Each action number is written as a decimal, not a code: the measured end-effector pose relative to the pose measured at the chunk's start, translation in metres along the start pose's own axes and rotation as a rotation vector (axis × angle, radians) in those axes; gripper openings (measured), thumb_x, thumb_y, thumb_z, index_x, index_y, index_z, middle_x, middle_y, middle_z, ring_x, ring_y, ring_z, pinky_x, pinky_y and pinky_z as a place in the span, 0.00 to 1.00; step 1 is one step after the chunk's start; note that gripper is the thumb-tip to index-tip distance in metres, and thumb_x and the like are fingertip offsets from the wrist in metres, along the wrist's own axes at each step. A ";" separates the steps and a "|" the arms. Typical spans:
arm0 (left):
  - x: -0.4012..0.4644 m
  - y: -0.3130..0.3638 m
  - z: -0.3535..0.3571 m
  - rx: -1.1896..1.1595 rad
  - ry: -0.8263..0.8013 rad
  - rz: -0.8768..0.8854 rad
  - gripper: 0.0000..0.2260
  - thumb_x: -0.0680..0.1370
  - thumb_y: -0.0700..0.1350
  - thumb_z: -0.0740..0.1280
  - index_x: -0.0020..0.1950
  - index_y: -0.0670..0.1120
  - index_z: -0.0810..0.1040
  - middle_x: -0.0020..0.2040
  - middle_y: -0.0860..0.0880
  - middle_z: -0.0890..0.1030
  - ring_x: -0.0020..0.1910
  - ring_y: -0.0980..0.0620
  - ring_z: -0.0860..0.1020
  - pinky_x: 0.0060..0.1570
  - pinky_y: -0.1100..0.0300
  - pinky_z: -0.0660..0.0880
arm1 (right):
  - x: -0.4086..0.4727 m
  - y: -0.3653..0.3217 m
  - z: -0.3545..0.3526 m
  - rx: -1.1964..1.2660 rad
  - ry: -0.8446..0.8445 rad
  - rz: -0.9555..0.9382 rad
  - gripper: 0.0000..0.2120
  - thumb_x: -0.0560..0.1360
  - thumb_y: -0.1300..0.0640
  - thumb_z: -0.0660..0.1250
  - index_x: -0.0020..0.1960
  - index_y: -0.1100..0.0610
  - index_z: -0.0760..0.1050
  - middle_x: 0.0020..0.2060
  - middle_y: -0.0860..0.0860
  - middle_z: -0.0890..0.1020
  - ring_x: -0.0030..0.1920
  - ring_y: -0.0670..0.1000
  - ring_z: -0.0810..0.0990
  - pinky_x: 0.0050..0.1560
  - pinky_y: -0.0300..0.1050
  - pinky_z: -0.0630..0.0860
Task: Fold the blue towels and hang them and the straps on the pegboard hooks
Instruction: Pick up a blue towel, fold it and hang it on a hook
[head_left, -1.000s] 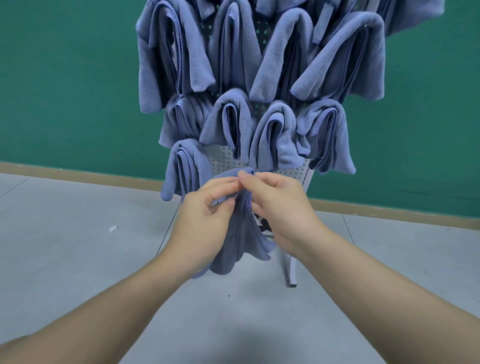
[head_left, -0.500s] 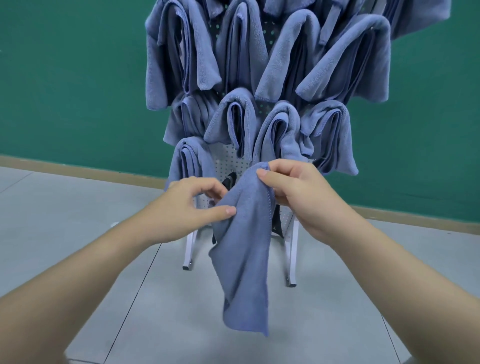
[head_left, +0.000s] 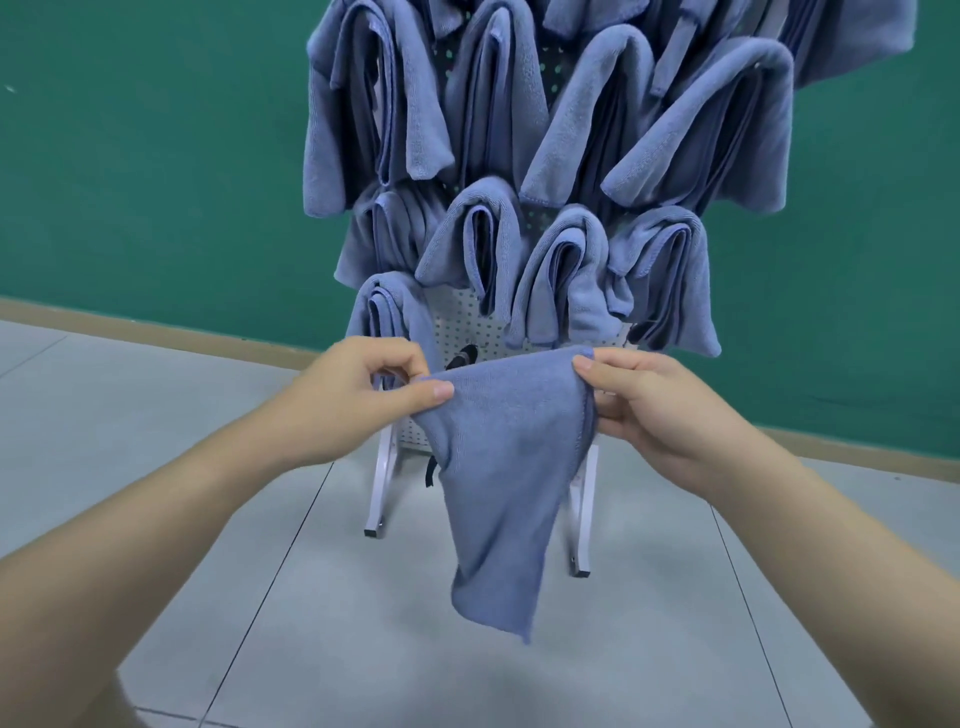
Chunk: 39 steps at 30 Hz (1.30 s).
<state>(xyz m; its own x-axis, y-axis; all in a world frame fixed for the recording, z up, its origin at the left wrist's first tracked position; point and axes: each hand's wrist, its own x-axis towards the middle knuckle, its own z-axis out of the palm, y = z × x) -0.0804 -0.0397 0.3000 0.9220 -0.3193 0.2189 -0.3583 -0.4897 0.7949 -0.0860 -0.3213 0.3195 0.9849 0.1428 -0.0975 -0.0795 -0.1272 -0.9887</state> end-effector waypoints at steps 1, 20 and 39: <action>0.000 0.002 -0.001 -0.025 -0.009 0.028 0.16 0.77 0.52 0.75 0.40 0.41 0.79 0.40 0.42 0.80 0.41 0.48 0.76 0.47 0.60 0.72 | 0.000 0.002 0.000 0.013 0.016 0.020 0.13 0.83 0.58 0.65 0.61 0.64 0.82 0.53 0.57 0.88 0.58 0.59 0.86 0.67 0.53 0.79; 0.010 0.019 0.034 -0.854 0.199 -0.331 0.12 0.80 0.42 0.71 0.62 0.42 0.82 0.57 0.46 0.87 0.57 0.48 0.85 0.53 0.56 0.83 | 0.002 0.008 0.037 0.245 -0.001 -0.070 0.22 0.75 0.48 0.73 0.56 0.67 0.80 0.51 0.67 0.82 0.49 0.59 0.76 0.57 0.53 0.71; -0.004 0.040 0.070 -0.298 0.561 -0.009 0.06 0.79 0.40 0.72 0.43 0.49 0.81 0.37 0.55 0.78 0.35 0.61 0.72 0.36 0.68 0.70 | -0.010 0.004 0.075 -0.253 0.206 -0.404 0.23 0.81 0.56 0.68 0.30 0.53 0.65 0.24 0.44 0.67 0.30 0.45 0.64 0.34 0.41 0.61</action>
<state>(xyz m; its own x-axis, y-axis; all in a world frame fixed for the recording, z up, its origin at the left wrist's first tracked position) -0.1082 -0.1148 0.2914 0.8905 0.1969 0.4102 -0.3682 -0.2179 0.9038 -0.1073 -0.2492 0.3083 0.9412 0.0364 0.3359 0.3278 -0.3391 -0.8818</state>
